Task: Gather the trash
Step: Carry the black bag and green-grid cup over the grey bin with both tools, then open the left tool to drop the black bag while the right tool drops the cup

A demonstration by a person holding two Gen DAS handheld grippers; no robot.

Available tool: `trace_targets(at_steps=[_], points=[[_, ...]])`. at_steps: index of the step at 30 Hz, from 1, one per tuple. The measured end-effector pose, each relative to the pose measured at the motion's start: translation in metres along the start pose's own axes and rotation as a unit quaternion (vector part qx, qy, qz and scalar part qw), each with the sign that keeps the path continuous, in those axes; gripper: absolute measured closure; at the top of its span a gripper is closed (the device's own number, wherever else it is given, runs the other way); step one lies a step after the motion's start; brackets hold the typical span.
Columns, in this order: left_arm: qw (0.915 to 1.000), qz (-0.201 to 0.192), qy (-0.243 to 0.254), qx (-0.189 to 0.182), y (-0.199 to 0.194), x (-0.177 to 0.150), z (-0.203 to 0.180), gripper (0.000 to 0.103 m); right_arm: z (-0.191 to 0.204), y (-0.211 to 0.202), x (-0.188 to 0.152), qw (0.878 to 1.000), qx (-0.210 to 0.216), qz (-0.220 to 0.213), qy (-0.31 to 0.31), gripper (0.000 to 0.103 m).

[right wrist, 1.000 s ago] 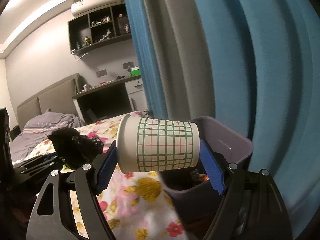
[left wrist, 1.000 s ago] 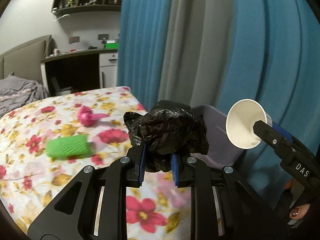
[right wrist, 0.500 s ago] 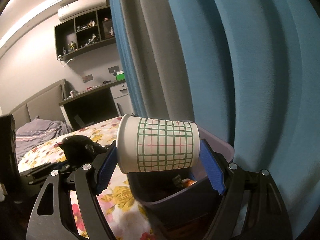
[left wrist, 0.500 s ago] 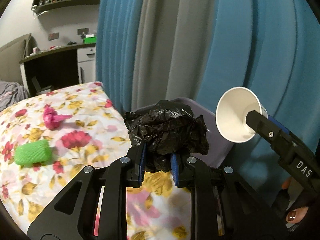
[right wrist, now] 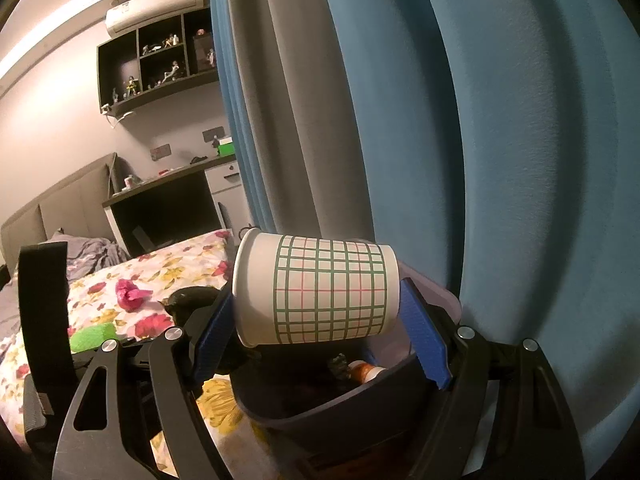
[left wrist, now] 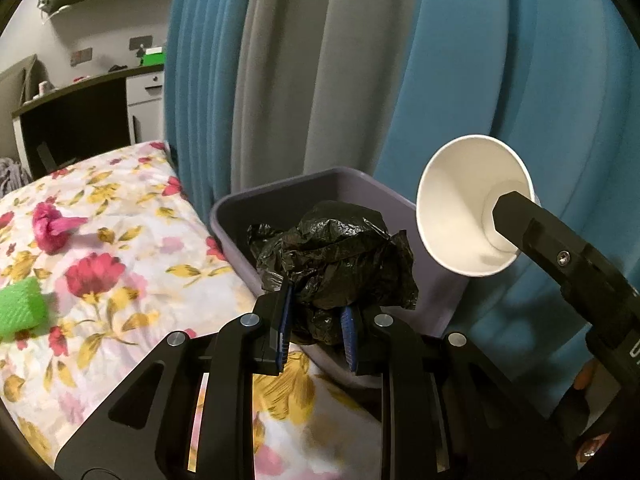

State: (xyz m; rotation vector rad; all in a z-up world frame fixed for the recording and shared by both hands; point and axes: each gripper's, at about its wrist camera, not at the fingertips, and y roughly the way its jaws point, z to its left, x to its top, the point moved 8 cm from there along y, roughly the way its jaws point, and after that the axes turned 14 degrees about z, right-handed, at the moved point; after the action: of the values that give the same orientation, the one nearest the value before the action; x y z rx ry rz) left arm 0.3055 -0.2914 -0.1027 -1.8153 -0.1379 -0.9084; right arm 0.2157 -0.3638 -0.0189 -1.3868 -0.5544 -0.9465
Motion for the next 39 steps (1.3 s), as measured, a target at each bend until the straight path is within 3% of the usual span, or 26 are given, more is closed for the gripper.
trace_targets(at_steps=[18,21,22,26,27,28,37,39], points=[[0.9981,0.027,0.006,-0.054,0.035,-0.003,-0.014,0.081,-0.002,0.016,0.001,1.000,-0.019,0.006,0.005,0.027],[0.9978,0.033,0.017,-0.054,0.038,-0.005,-0.017,0.072,-0.004,0.019,0.001,1.000,-0.019,0.009,0.009,0.027],[0.9978,0.034,0.022,-0.051,0.039,-0.006,-0.018,0.063,-0.004,0.020,0.001,1.000,-0.019,0.009,0.011,0.027],[0.9986,0.016,0.037,-0.036,0.029,-0.010,-0.015,0.040,-0.007,0.023,0.001,1.000,-0.022,0.010,0.013,0.027],[0.9989,0.013,0.037,-0.024,0.026,-0.010,-0.012,0.025,-0.007,0.025,0.001,1.000,-0.022,0.011,0.014,0.027],[0.9993,0.009,0.032,-0.013,0.023,-0.012,-0.007,0.020,-0.008,0.026,0.001,1.000,-0.022,0.012,0.015,0.026],[0.9981,-0.018,-0.051,0.029,-0.021,-0.025,0.055,0.012,-0.005,0.045,-0.010,0.999,-0.018,0.043,0.014,0.026],[0.9955,-0.029,-0.070,0.057,-0.036,-0.029,0.069,0.011,-0.003,0.050,-0.013,0.999,-0.018,0.050,0.010,0.026]])
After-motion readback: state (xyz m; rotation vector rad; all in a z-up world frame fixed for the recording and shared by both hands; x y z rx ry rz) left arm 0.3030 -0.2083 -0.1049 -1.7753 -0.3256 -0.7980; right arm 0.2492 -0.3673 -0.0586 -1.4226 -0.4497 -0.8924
